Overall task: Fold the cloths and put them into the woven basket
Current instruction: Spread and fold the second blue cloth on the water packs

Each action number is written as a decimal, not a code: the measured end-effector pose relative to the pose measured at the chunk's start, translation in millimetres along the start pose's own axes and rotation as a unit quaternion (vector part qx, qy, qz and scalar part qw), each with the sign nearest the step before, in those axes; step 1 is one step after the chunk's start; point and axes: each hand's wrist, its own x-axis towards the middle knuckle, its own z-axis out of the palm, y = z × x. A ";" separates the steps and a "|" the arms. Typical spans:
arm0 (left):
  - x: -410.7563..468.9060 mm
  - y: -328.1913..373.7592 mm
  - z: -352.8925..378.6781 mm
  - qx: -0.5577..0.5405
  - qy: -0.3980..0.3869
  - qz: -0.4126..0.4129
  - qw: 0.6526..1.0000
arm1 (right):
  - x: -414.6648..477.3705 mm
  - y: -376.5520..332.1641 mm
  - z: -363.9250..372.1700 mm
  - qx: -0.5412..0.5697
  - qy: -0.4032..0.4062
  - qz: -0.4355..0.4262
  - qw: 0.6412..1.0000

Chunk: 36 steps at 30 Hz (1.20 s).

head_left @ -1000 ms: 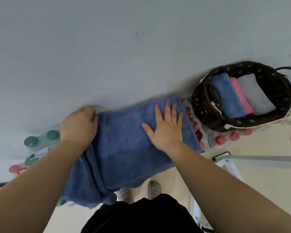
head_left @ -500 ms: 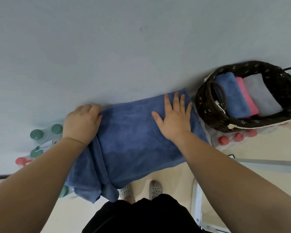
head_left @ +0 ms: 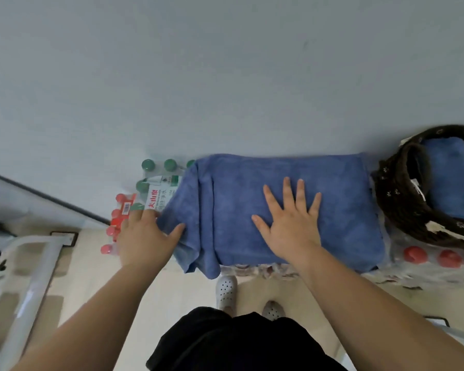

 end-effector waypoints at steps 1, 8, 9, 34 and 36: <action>-3.2 0.2 1.9 -0.003 -0.009 0.000 1.000 | 0.5 0.3 0.5 0.001 0.001 -0.002 1.000; 3.3 3.3 9.1 -0.089 -0.023 -0.050 0.995 | 0.3 -0.1 1.0 0.000 0.001 -0.007 1.000; 4.4 2.8 8.3 -0.096 -0.019 -0.050 0.994 | 0.3 -0.2 0.1 0.000 0.001 -0.007 1.000; 138.3 -92.0 -8.5 -0.374 -0.156 -0.119 0.906 | 1.9 -12.7 -8.3 -0.053 -0.034 0.076 0.995; 127.6 -100.4 -6.0 -0.438 -0.216 -0.151 0.859 | 6.3 -33.8 -18.8 -0.029 -0.016 0.088 0.996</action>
